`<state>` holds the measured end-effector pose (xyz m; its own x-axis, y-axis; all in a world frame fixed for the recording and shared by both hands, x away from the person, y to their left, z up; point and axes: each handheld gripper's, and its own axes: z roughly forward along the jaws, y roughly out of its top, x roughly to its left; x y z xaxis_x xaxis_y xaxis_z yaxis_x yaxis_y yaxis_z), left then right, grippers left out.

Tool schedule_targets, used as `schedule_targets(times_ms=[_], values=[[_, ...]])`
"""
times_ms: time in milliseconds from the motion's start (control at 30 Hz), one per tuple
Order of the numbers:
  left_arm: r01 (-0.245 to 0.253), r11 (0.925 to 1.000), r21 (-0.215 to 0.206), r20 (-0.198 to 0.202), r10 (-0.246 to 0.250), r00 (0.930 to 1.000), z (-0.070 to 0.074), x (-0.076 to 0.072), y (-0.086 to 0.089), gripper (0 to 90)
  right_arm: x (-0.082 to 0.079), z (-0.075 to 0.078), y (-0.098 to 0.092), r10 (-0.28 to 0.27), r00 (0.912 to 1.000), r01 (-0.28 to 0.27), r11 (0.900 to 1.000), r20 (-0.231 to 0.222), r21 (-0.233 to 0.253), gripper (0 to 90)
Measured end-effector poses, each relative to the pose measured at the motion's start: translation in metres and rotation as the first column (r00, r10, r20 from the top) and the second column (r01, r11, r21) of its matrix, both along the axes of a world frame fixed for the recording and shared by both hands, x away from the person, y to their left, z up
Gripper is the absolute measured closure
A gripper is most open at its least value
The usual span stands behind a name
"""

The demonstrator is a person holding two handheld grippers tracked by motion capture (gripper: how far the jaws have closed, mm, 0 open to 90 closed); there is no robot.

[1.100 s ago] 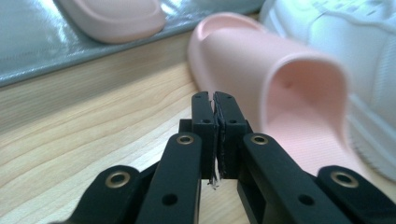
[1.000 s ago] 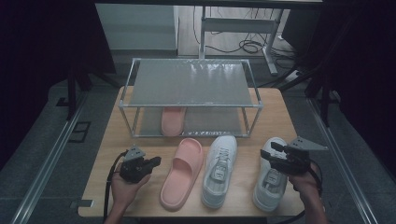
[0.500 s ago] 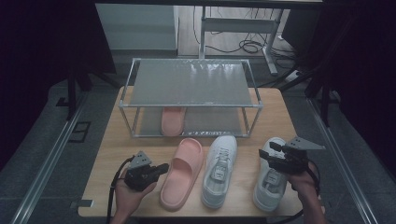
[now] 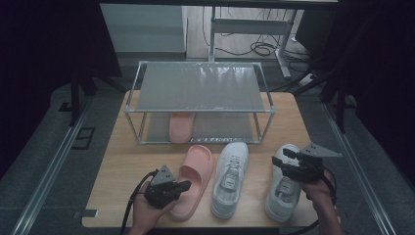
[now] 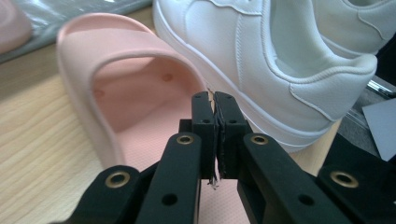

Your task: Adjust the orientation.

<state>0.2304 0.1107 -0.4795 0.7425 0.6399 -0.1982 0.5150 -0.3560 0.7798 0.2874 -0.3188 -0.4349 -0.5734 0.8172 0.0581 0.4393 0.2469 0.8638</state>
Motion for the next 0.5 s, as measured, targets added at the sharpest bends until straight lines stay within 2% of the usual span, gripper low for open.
schedule_targets(times_ms=[133, 300, 500], values=[[0.026, 0.9996, 0.013, -0.009, -0.026, 0.9996, -0.002, -0.003, -0.011, 88.3, 0.001, -0.001, 0.001, 0.001, 1.0, -0.001, 1.0, -0.003, -0.002, 42.6], [0.082, 0.9948, 0.06, -0.017, -0.081, 0.9966, -0.009, -0.009, -0.031, 88.3, 0.0, 0.0, 0.001, 0.003, 1.0, -0.003, 1.0, 0.003, -0.002, 42.6], [0.097, 0.9916, 0.085, -0.043, -0.093, 0.9947, -0.019, -0.009, -0.04, 88.3, 0.0, 0.0, 0.0, 0.003, 1.0, -0.003, 1.0, 0.002, -0.003, 42.6]])
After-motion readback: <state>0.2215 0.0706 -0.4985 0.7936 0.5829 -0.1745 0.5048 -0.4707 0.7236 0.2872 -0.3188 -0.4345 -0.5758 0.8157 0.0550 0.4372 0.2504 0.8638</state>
